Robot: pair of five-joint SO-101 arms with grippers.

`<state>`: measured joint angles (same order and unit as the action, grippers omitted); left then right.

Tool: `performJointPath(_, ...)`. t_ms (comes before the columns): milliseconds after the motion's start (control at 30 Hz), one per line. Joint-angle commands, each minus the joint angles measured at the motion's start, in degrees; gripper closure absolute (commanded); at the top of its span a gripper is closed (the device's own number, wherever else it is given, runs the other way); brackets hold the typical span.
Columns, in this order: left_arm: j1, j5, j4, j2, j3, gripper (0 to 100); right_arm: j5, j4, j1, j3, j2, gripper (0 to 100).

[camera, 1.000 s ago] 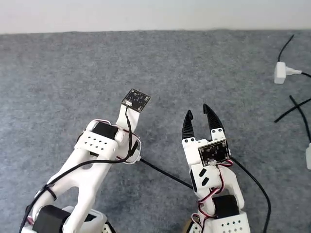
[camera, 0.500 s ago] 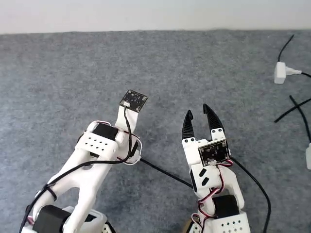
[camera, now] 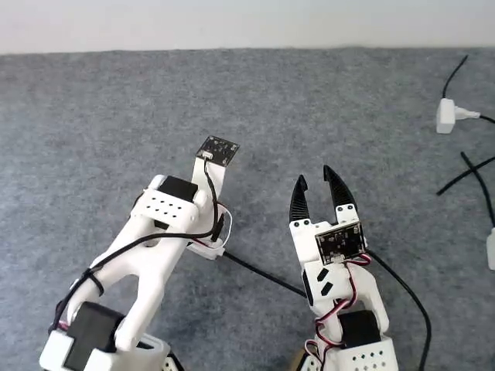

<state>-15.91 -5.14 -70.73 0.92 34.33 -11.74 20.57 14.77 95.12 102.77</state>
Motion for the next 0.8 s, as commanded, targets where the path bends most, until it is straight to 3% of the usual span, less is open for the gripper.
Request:
performJointPath(0, 1.49, -0.79, -2.64, 9.85, 2.24, 99, -0.79, -1.19, 0.22, 0.53, 1.10, 83.7)
performJointPath(167, 1.93, -0.26, -5.27, 13.54, -0.31, 99, -0.79, -1.27, 0.22, 0.53, 1.10, 83.7)
performJointPath(467, 1.85, 1.14, -19.87, 33.58, -19.56, 99, -0.88, -1.10, 0.22, 0.53, 1.10, 83.7)
performJointPath(767, 0.35, 0.88, -20.75, 35.96, -19.56, 99, -0.88, -1.01, 0.22, 0.44, 1.10, 83.7)
